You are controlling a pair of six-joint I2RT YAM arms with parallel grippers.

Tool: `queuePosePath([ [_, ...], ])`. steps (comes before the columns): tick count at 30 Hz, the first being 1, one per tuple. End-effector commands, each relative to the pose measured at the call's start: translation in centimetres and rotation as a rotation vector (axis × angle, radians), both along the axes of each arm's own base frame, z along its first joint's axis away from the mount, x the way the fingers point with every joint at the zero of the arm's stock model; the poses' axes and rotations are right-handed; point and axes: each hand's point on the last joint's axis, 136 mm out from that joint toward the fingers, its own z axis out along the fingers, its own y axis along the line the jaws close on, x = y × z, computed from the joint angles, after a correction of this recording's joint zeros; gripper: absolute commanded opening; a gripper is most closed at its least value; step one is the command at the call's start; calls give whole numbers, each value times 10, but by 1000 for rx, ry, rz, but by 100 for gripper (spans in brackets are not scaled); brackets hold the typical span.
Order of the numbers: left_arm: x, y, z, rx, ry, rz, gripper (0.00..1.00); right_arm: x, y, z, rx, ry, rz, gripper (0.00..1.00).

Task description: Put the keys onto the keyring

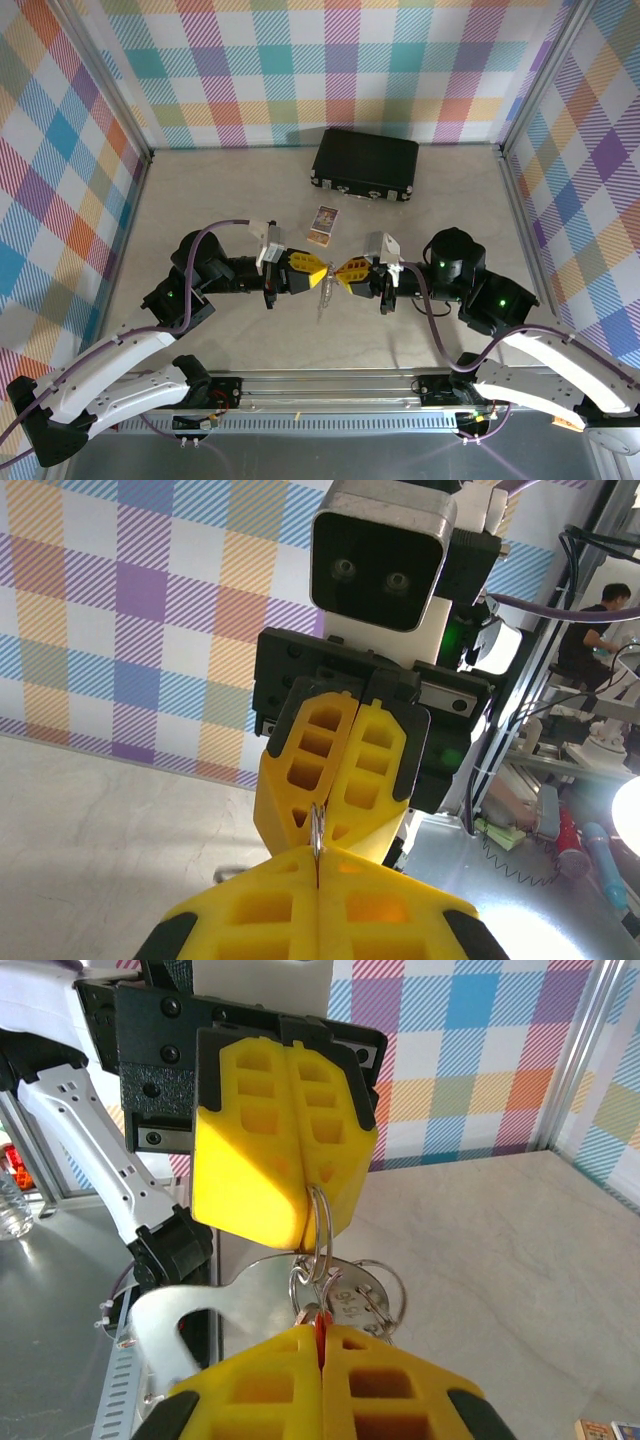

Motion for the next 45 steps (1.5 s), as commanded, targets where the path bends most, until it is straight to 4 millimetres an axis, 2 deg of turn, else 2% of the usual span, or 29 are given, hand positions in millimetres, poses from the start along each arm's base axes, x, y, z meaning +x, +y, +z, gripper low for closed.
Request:
queuePosePath([
  [1, -8, 3, 17, -61, -45, -26, 0, 1, 5, -9, -38, 22, 9, 4],
  [4, -8, 2, 15, -56, -42, -30, 0, 3, 5, -9, -47, 22, 3, 6],
  [10, -7, 3, 13, -47, -40, -25, 0, -3, -6, 10, 26, -18, -9, 27],
  [14, -7, 3, 13, -50, -40, -25, 0, -8, -15, 21, 73, -44, -16, 35],
  [20, -8, 3, 15, -53, -39, -28, 0, -12, -14, 28, 110, -43, 4, 33],
  [28, -8, 3, 16, -56, -35, -30, 0, -9, -1, 26, 120, -1, 32, 31],
  [41, -8, 2, 13, -53, -32, -35, 0, -8, 7, 25, 137, 17, 50, 28],
  [45, -8, 2, 13, -55, -32, -33, 0, -9, 10, 25, 140, 25, 67, 23],
])
